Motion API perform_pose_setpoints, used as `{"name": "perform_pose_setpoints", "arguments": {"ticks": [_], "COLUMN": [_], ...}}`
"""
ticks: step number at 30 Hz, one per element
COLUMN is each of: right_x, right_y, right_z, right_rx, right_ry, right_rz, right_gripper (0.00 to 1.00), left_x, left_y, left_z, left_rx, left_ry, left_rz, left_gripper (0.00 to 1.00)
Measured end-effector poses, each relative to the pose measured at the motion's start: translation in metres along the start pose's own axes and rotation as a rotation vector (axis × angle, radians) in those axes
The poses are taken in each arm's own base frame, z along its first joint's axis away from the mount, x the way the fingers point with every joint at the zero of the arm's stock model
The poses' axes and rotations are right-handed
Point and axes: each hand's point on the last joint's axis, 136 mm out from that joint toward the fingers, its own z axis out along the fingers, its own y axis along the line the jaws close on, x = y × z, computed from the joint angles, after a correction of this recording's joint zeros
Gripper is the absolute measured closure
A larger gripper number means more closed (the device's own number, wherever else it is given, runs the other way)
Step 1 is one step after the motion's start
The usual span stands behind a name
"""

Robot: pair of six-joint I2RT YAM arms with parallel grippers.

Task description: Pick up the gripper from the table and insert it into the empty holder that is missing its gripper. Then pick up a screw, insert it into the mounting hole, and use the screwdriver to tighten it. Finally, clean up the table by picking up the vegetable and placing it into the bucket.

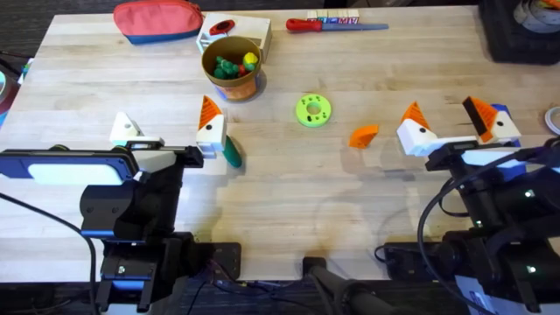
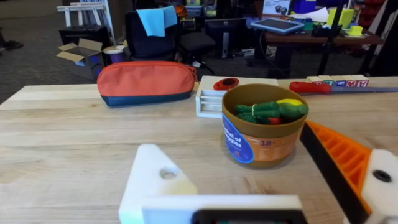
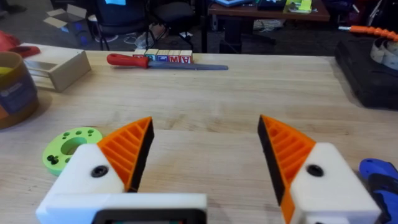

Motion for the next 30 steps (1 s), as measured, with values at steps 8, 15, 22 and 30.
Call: {"name": "perform_pose_setpoints", "arguments": {"ticks": [8, 15, 22, 30], "right_x": [0.001, 0.001, -0.016, -0.088], "right_y": [0.000, 0.000, 0.006, 0.008], "right_z": [0.000, 0.000, -0.034, -0.057], "right_rx": [0.000, -0.002, -0.017, -0.016], "right_ry": [0.005, 0.009, 0.307, 0.530], "right_rz": [0.001, 0.009, 0.071, 0.089], "right_gripper": [0.010, 0.010, 0.010, 0.010], "left_x": [0.000, 0.008, -0.024, -0.075], "left_y": [0.000, 0.001, 0.006, 0.007], "left_z": [0.000, 0.000, -0.024, -0.023], "left_rx": [0.000, -0.004, -0.036, -0.033], "left_ry": [0.000, 0.036, 0.268, 0.586], "left_rz": [0.000, 0.000, 0.008, 0.012], "left_gripper": [0.014, 0.015, 0.015, 0.015]}}
